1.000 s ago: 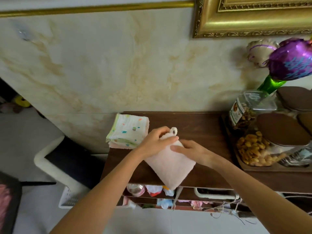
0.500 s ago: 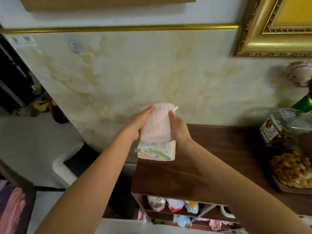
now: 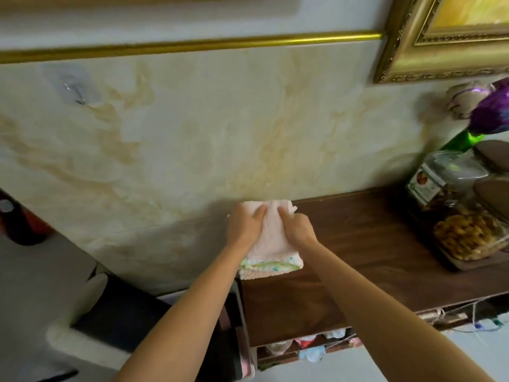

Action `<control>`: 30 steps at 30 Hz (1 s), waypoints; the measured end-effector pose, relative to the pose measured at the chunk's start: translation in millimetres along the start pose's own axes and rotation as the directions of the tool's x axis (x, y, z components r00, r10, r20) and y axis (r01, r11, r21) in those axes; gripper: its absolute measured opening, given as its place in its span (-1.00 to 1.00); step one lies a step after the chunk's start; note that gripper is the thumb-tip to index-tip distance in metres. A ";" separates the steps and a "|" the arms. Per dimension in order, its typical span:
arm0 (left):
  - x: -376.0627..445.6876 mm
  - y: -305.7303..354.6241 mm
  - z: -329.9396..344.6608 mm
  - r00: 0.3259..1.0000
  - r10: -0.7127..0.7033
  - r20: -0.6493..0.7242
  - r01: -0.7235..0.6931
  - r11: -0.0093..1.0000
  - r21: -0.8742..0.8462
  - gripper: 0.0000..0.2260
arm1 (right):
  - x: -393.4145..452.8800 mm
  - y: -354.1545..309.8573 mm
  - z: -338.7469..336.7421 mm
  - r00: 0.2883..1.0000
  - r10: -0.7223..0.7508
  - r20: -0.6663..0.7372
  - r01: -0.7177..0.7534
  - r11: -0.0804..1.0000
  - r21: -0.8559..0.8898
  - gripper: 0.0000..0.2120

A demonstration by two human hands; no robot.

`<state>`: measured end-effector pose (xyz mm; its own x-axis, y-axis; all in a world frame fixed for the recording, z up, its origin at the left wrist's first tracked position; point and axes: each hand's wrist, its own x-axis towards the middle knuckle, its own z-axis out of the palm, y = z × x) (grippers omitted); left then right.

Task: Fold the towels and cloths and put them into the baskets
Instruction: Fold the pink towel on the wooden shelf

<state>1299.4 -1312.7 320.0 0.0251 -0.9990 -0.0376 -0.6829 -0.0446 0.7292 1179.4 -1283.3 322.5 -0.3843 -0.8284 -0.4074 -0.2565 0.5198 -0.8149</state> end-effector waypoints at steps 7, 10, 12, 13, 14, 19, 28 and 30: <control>-7.0 -21.0 8.6 0.906 -0.420 0.052 0.423 0.895 -0.143 -0.11 | -2.9 16.2 23.7 0.963 -0.139 -0.233 0.047 0.932 -0.359 -0.40; -12.5 -23.3 11.7 0.787 -0.524 0.328 0.615 0.712 -0.339 -0.05 | -1.6 16.3 24.7 0.972 0.062 -0.228 -0.126 0.951 -0.282 -0.20; -15.0 -25.6 15.4 0.796 -0.512 0.323 0.605 0.701 -0.378 -0.10 | 1.5 14.2 23.1 0.974 0.183 -0.134 -0.205 0.963 -0.174 -0.14; -16.0 -26.8 15.3 0.801 -0.510 0.315 0.598 0.700 -0.391 -0.12 | 2.1 11.9 21.0 0.974 0.215 -0.074 -0.222 0.968 -0.112 -0.13; -17.1 -28.1 14.1 0.798 -0.512 0.318 0.603 0.688 -0.404 -0.14 | 4.1 11.1 19.2 0.974 0.225 -0.004 -0.225 0.973 -0.049 -0.15; -19.7 -43.9 -3.0 0.807 -0.488 0.332 0.587 0.612 -0.530 -0.10 | 3.9 10.5 19.8 0.936 0.182 0.301 -0.253 0.943 0.217 -0.21; -52.8 23.6 -0.6 0.955 -0.265 0.134 0.296 0.819 -0.492 -0.17 | -31.6 36.7 -36.2 0.996 -0.017 0.082 -0.031 0.838 0.545 -0.47; -74.9 46.3 21.2 0.958 -0.207 0.198 0.278 0.844 -0.459 -0.21 | -49.4 58.9 -68.6 1.000 0.017 0.015 -0.022 0.811 0.585 -0.52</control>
<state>1250.4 -1239.7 342.2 0.0210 -0.9463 -0.3227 -0.2337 -0.3184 0.9187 1122.4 -1197.5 322.9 -0.3754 -0.8226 -0.4271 0.3197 0.3176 -0.8927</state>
